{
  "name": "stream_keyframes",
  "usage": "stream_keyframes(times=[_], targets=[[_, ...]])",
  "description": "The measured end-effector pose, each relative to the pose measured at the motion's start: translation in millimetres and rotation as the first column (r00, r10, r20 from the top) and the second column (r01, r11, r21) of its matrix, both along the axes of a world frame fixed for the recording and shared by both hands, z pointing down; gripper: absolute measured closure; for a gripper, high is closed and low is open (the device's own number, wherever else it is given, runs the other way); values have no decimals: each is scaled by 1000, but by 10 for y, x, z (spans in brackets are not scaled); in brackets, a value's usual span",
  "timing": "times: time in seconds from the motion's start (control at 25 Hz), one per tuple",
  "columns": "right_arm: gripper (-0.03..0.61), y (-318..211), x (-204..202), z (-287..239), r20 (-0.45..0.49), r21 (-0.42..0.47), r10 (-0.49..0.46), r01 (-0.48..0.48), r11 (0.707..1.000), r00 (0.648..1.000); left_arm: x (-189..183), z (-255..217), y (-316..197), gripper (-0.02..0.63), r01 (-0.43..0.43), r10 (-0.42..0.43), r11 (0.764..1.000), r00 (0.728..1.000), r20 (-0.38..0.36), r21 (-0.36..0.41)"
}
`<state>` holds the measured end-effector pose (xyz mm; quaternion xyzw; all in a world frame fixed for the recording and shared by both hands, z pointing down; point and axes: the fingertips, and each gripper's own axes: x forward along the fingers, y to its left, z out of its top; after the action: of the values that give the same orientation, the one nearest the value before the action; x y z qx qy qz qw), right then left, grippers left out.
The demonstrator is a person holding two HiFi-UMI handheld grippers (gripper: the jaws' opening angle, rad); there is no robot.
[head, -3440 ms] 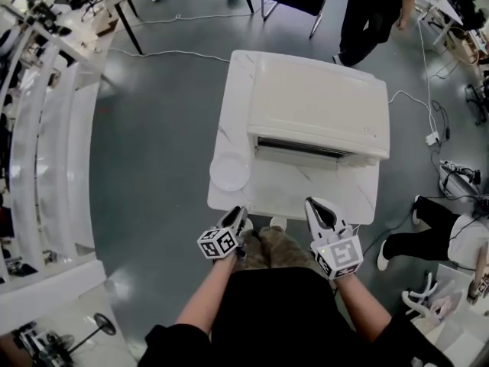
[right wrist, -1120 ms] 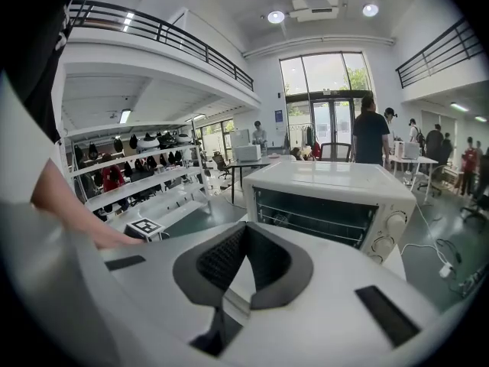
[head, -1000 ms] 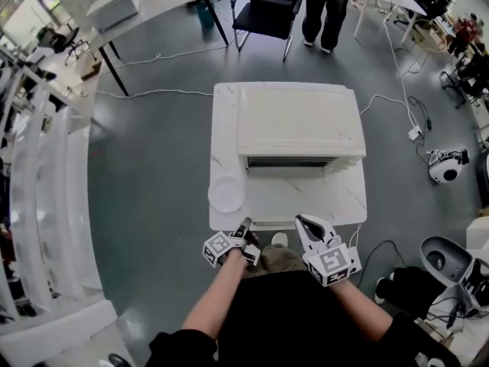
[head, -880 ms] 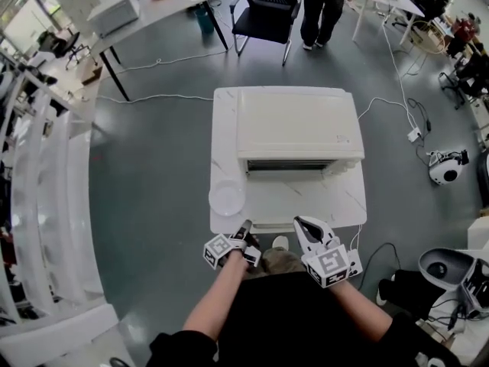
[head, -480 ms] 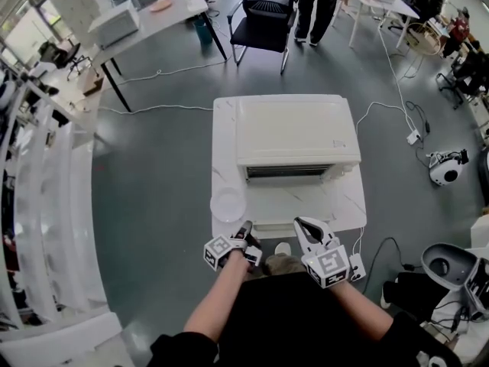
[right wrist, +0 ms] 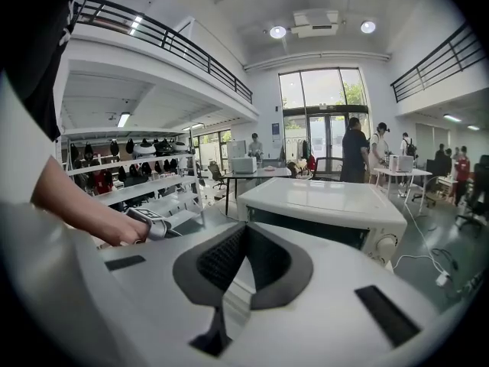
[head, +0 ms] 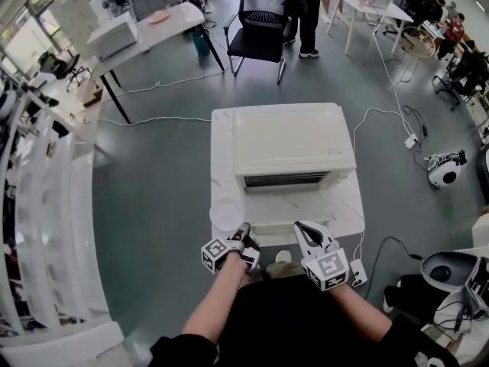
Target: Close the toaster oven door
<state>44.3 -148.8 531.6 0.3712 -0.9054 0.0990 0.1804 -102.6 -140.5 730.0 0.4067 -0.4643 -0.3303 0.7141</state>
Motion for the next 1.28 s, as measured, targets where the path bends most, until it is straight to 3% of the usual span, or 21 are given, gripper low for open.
stream_keyframes(times=[0.32, 1.04, 1.28], targets=[[565, -48, 37, -32, 8, 12, 5, -5, 1000, 1000, -11, -196, -230, 562, -32, 32, 999, 999, 0, 27], [565, -301, 66, -115, 20, 35, 33, -34, 999, 999, -43, -411, -685, 543, -11, 13, 998, 999, -32, 67], [565, -373, 12, -85, 20, 36, 35, -36, 999, 999, -132, -486, -899, 537, -26, 26, 997, 1000, -5, 71]])
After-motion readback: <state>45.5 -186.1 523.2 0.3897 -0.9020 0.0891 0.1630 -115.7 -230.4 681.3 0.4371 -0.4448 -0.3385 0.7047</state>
